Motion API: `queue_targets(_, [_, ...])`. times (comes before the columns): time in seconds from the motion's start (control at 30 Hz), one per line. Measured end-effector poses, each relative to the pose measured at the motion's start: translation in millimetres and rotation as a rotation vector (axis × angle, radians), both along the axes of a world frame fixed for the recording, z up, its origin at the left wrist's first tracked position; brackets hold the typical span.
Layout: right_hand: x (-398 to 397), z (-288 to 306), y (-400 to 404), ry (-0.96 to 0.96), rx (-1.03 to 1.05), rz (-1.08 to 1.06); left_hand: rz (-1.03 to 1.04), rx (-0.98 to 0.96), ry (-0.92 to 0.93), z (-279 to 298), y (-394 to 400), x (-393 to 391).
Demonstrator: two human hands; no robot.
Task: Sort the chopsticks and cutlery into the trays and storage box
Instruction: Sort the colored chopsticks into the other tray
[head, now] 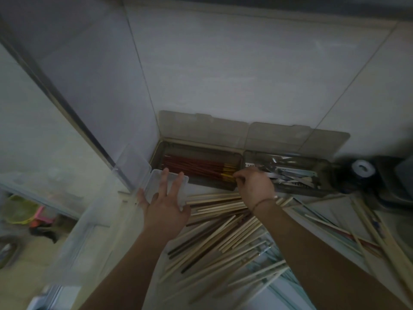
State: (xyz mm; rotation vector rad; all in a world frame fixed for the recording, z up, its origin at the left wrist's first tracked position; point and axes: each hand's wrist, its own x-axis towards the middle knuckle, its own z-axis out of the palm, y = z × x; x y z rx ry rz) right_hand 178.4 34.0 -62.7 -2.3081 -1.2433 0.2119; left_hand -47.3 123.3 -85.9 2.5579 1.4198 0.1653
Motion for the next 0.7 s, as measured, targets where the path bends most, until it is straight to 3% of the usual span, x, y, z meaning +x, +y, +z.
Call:
queue_targets(0.13, [0,-1,1,0.054,0.000,-0.072,0.000,-0.017,0.014,2,0,0])
queue_targets(0.37, [9,-8,-72,0.099,0.276,-0.193,-0.002,0.038,0.028,-3,1,0])
queue_targets(0.7, [71,-46,-270,-0.136,0.004,-0.655,0.013,0.033,0.013,-8,5,1])
